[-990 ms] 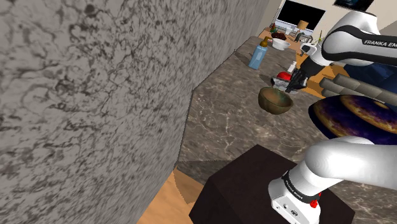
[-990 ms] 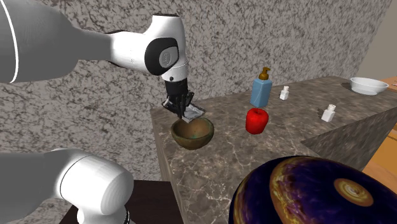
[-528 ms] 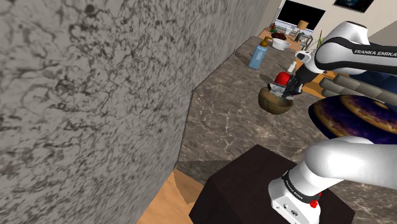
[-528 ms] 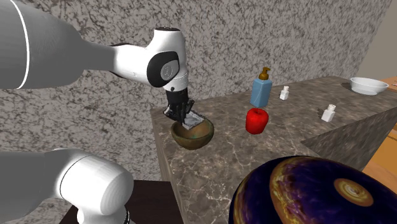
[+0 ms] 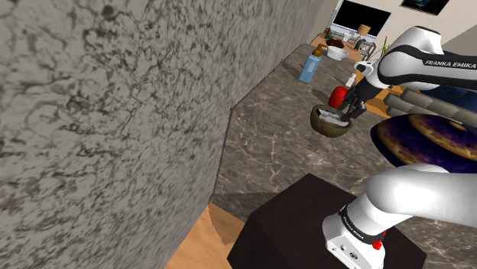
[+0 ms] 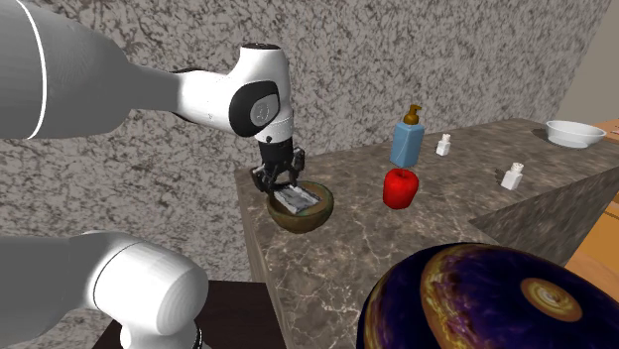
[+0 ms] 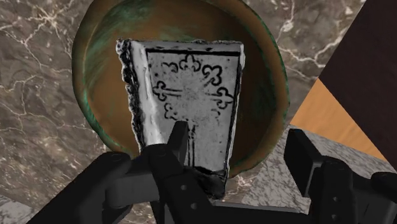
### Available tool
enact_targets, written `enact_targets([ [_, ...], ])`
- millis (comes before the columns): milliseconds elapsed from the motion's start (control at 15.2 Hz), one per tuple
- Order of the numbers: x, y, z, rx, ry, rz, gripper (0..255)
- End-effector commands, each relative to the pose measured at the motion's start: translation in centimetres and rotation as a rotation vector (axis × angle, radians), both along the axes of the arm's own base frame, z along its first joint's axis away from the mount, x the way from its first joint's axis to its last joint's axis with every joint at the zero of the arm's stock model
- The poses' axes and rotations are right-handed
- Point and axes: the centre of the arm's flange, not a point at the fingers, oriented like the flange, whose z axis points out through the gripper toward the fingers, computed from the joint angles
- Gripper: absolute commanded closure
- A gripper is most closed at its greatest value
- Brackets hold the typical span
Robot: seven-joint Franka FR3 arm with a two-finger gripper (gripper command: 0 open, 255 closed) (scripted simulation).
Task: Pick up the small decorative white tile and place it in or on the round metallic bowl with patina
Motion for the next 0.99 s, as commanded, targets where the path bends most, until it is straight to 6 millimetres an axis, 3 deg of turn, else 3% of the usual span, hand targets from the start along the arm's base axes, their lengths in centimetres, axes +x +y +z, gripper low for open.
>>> enact_targets([
  [0,0.0,0.0,0.0,0.0,0.0,0.0,0],
  [198,0.0,0.0,0.0,0.0,0.0,0.0,0],
  [462,-0.9,0.1,4.9,0.0,0.0,0.0,0],
  [924,-0.9,0.1,4.9,0.0,0.0,0.0,0],
])
